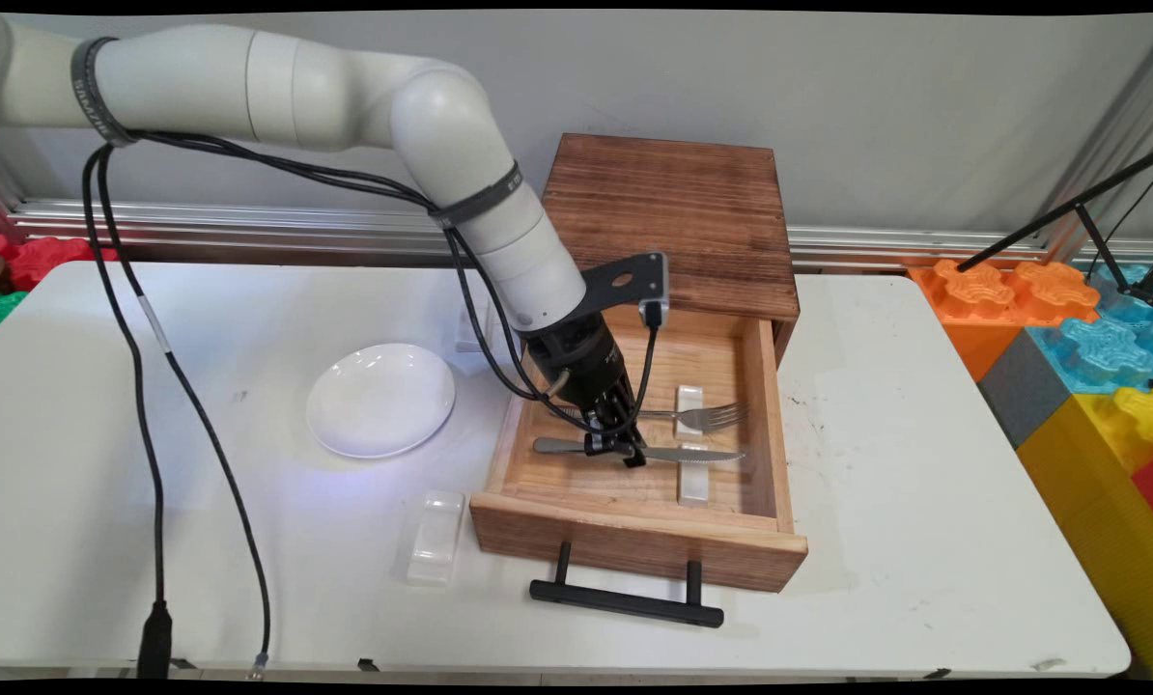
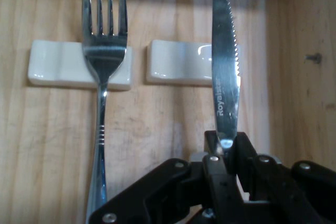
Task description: Place the picked object into the drawer
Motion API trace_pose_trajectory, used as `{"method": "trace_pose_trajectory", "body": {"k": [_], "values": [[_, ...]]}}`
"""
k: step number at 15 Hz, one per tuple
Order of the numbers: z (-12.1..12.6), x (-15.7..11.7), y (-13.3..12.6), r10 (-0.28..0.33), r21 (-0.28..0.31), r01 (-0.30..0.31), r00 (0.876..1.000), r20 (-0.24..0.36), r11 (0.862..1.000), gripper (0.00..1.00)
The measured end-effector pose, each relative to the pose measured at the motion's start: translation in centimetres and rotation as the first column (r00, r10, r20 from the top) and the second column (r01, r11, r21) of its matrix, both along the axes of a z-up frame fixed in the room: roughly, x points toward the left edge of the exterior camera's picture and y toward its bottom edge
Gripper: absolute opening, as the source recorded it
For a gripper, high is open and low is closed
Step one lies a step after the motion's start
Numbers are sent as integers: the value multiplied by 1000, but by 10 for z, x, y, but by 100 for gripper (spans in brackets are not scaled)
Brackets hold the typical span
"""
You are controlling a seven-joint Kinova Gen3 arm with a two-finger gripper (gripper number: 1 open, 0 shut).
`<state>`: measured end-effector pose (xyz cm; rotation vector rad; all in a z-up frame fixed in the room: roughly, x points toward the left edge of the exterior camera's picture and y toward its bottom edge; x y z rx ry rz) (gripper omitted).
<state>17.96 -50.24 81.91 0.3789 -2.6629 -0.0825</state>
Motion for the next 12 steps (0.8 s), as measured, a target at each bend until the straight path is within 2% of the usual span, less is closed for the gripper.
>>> {"method": "trace_pose_trajectory", "body": {"k": [12], "values": [[-23, 3, -1, -18, -9, 18, 1000, 4, 1000, 0]]}}
